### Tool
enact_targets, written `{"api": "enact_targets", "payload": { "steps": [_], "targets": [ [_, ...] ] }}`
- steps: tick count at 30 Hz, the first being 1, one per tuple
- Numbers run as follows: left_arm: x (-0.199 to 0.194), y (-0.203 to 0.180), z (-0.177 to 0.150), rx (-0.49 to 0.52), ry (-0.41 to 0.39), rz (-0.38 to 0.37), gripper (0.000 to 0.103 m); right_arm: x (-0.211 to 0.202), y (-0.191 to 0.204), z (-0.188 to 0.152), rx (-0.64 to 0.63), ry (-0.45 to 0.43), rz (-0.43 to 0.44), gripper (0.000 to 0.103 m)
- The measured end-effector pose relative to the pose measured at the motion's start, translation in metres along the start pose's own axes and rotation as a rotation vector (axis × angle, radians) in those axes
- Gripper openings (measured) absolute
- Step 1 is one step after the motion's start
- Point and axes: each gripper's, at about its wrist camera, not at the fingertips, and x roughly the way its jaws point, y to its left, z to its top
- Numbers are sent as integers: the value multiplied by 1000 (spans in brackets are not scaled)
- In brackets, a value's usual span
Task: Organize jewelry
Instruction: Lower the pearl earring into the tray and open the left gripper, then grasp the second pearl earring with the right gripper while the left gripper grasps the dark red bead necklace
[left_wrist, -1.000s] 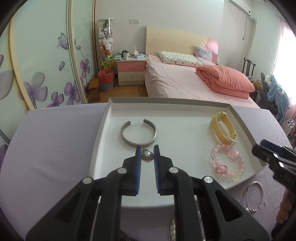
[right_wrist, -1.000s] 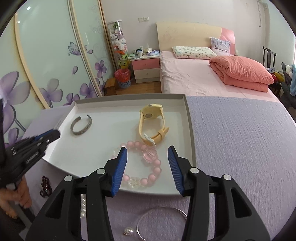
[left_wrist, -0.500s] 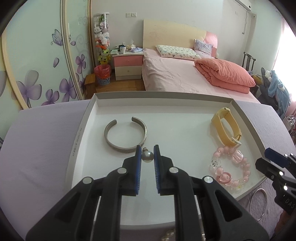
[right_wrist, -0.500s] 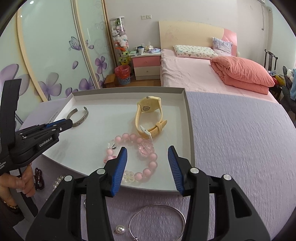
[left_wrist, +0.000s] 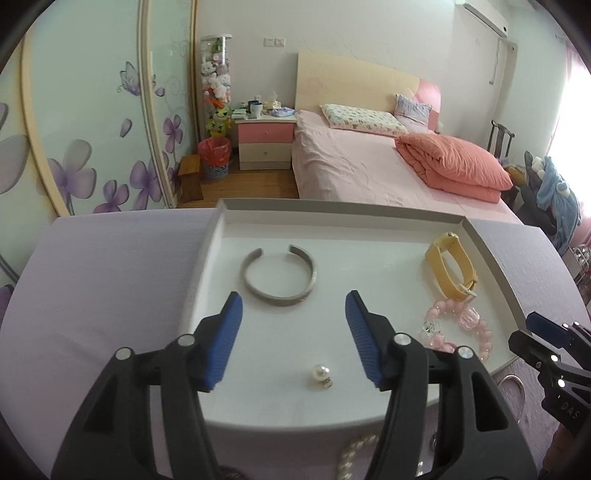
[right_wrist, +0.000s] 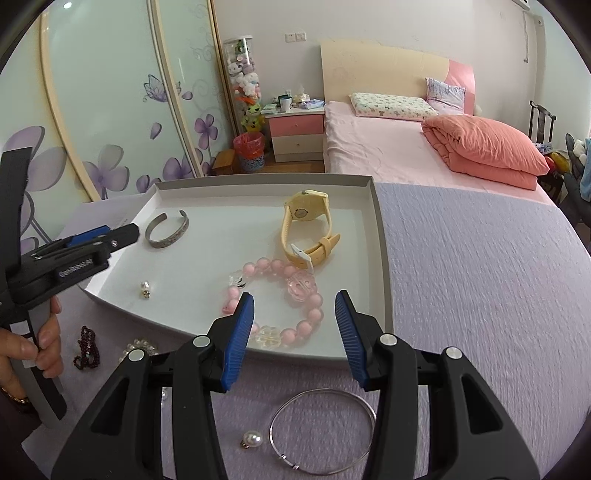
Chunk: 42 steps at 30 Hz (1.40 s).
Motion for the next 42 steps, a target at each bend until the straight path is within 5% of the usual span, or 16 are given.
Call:
{"api": "enact_targets", "payload": {
  "steps": [14, 23, 31, 42],
  "targets": [
    [-61, 52, -33, -50, -32, 39, 68, -41, 4, -17, 0, -36, -24, 48],
    [-95, 78, -84, -58, -15, 53, 71, -52, 6, -67, 10, 28, 42, 47],
    [-104, 70, -111, -35, -3, 28, 71, -42, 22, -106, 5, 115, 94, 34],
    [-99, 57, -122, -3, 18, -7, 71, -26, 32, -96, 0, 102, 12, 30]
  ]
}}
